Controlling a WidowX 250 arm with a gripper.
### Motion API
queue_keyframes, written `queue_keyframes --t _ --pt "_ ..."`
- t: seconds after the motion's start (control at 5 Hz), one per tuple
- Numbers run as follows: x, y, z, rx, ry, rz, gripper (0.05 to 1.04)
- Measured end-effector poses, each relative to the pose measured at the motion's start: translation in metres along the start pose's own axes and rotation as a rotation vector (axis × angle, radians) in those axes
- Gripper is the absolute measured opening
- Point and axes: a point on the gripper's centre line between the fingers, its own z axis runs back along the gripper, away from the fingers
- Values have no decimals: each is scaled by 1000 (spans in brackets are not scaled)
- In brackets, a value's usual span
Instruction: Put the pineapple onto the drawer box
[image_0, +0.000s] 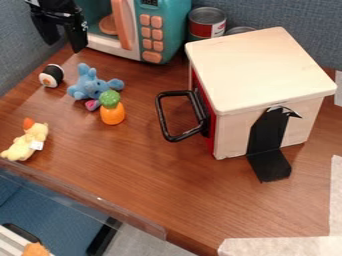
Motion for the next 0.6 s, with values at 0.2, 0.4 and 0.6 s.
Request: queue_keyframes --t 0.2,0.4,0.6 --pt "-5 -4 -18 -26 36 -4 1000" --pt "-19 -45 -33 -27 52 -124 1001" --pt "-17 -89 -37 0 29 -251 1000"
